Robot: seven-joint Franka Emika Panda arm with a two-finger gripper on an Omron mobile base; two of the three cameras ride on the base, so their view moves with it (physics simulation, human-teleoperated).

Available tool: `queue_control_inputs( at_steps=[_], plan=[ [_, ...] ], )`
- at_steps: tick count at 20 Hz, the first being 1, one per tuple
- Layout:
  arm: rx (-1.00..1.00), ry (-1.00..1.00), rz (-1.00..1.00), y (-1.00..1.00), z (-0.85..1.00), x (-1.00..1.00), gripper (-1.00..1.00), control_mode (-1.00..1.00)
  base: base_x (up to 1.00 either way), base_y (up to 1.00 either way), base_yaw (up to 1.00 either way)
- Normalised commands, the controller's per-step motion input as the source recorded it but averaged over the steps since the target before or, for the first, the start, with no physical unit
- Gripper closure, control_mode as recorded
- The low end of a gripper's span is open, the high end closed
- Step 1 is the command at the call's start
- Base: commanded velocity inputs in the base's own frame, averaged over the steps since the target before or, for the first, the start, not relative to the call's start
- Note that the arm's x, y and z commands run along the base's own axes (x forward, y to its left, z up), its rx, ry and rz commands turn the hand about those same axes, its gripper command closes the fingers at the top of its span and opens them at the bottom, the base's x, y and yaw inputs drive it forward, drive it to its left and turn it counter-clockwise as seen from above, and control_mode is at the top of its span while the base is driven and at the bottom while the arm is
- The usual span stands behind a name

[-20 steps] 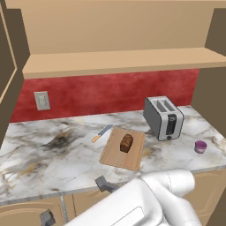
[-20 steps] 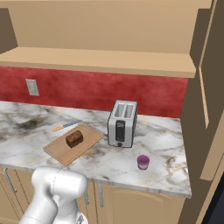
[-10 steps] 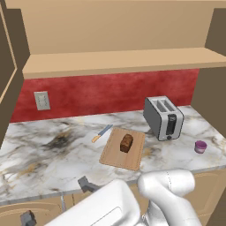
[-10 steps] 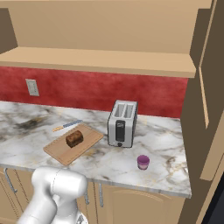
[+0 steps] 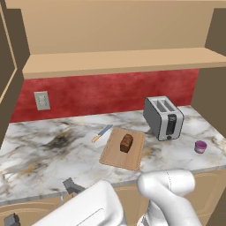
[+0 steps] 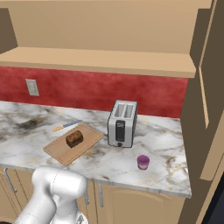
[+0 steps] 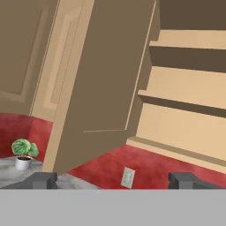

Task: Pick the bread, place it on the cutting board, pick the jam, place it on the counter, and close the cabinet.

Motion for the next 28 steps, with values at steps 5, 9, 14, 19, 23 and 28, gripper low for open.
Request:
queue_control_inputs(
  at_steps=[5,9,14,19,23,28],
  plan=[
    [0.0,0.0,0.01,0.21,0.0,0.0,-1.0,-1.0,0.0,0.0,0.0],
    [0.0,0.0,0.02,0.17,0.0,0.0,-1.0,-1.0,0.0,0.0,0.0],
    [0.0,0.0,0.02,0.13,0.0,0.0,-1.0,-1.0,0.0,0.0,0.0],
    [0.0,0.0,0.03,0.13,-0.01,0.0,-1.0,-1.0,0.0,0.0,0.0],
    [0.0,0.0,0.03,0.1,-0.02,-0.01,-1.0,-1.0,0.0,0.0,0.0],
    [0.0,0.0,0.03,0.11,-0.01,-0.02,-1.0,-1.0,0.0,0.0,0.0]
  ],
)
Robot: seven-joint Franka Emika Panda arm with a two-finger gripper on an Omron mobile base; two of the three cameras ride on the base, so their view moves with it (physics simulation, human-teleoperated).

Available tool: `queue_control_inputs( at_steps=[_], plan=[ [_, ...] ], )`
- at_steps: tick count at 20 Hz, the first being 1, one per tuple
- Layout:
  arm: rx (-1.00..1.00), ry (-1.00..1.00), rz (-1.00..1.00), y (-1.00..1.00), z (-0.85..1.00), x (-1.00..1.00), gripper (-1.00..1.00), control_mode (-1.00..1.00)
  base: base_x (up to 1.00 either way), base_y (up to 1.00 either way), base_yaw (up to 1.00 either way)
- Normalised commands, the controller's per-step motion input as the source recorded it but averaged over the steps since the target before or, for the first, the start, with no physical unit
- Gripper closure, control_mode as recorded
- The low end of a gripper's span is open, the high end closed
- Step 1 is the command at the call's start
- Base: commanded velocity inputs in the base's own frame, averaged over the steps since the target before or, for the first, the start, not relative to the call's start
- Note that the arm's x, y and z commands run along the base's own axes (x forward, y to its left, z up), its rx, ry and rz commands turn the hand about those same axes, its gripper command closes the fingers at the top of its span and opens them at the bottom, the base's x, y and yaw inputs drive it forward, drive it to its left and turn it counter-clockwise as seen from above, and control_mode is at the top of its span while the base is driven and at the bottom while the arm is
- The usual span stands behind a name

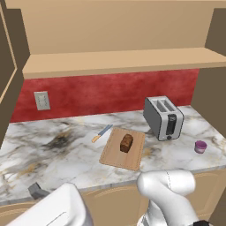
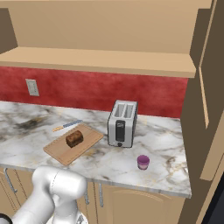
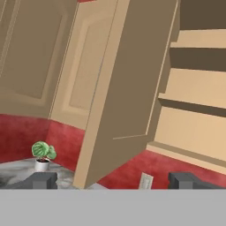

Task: Pick the bread, place it on the cutting board, pick the jam, place it on the counter, and close the cabinet.

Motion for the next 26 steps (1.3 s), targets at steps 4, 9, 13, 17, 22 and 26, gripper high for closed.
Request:
queue_control_inputs(
  at_steps=[4,9,13,17,22,26],
  plan=[
    [0.0,-0.01,0.03,0.12,0.0,-0.05,-1.0,-1.0,0.0,0.0,0.0],
    [0.0,-0.02,0.03,0.05,0.0,-0.15,-1.0,-1.0,0.0,0.0,0.0],
    [0.0,-0.01,0.02,0.04,0.0,-0.16,-1.0,-1.0,0.0,0.0,0.0],
    [0.0,-0.01,0.01,0.07,0.0,-0.15,-1.0,-1.0,0.0,0.0,0.0],
    [0.0,0.0,0.0,0.14,0.0,-0.13,-1.0,-1.0,0.0,0.0,0.0],
    [0.0,0.0,0.0,0.16,0.0,0.0,-1.0,-1.0,0.0,0.0,0.0]
  ],
)
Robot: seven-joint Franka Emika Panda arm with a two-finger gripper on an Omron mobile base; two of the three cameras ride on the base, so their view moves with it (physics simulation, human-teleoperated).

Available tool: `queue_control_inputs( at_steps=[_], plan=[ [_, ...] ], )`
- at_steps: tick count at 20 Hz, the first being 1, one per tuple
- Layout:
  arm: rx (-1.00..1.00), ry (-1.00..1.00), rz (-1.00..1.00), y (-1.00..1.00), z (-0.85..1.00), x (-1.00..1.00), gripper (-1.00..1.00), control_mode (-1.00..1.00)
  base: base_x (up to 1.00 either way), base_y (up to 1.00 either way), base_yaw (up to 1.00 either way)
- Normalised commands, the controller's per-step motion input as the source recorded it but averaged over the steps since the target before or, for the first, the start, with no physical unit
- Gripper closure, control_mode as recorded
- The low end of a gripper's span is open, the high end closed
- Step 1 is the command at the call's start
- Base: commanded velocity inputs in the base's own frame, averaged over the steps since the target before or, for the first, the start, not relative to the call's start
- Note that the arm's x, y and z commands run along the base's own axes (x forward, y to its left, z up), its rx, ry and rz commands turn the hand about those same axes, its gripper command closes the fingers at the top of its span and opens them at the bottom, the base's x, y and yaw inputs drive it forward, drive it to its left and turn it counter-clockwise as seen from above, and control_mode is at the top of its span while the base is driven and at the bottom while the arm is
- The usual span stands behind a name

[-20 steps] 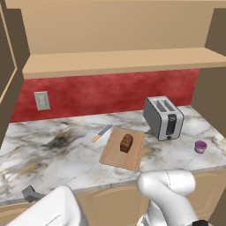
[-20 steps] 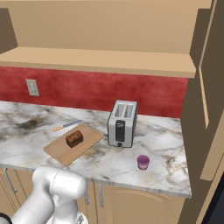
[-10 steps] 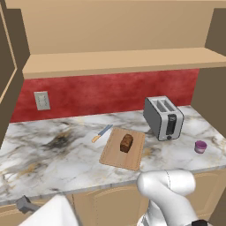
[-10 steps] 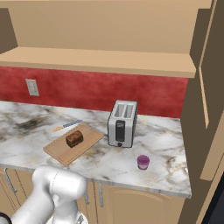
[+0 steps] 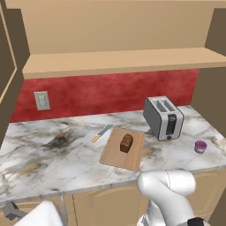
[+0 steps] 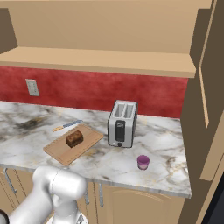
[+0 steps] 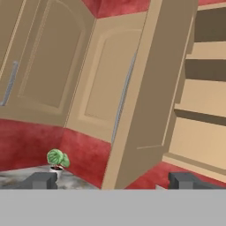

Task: Pick the bread, place it on the cutting board, pick the jam, place it on the counter, and close the cabinet.

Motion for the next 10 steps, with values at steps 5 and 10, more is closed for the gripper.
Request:
queue_control_inputs(
  at_steps=[5,10],
  plan=[
    [0.0,0.0,0.0,0.16,0.0,0.0,-1.0,-1.0,0.0,0.0,0.0],
    [0.0,0.0,0.0,0.13,0.0,0.04,-1.0,-1.0,0.0,0.0,0.0]
  ],
)
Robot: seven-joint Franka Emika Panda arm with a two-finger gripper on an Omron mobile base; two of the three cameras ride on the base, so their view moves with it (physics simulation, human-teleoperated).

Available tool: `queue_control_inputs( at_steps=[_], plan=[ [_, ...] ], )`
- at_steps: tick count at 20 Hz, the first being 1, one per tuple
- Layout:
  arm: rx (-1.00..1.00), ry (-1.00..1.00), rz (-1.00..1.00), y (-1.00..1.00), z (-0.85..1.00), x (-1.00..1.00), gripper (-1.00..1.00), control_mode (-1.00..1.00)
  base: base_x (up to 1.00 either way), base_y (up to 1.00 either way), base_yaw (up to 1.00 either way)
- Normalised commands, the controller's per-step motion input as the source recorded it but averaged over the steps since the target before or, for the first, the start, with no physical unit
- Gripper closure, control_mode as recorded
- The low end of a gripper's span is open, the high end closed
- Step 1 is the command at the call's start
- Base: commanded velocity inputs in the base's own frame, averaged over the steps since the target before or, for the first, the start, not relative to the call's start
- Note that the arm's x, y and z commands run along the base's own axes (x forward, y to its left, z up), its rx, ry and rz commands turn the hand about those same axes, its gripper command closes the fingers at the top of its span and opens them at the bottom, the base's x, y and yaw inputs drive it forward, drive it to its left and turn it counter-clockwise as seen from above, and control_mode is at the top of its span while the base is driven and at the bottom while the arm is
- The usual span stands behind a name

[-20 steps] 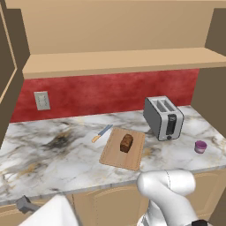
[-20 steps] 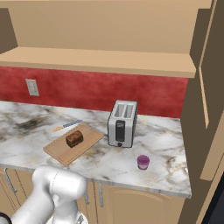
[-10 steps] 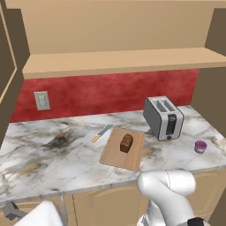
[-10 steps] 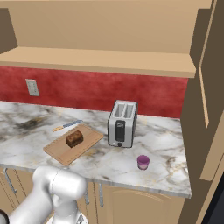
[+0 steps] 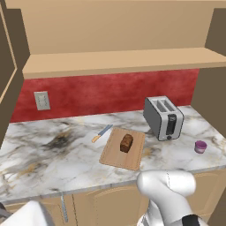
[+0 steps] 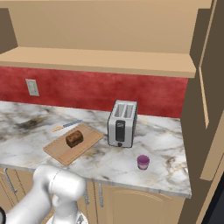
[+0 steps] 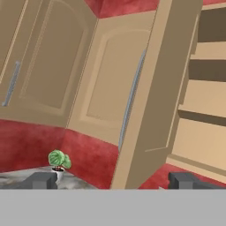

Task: Pick the bread, place it on the cutting board, pick the jam, place it on the counter, and close the cabinet.

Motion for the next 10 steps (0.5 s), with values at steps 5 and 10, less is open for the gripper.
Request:
queue_control_inputs(
  at_steps=[5,10],
  plan=[
    [0.0,0.0,0.0,0.04,0.0,0.12,-1.0,-1.0,0.0,0.0,0.0],
    [0.0,0.0,0.0,0.01,0.0,0.12,-1.0,-1.0,0.0,0.0,0.0]
  ],
)
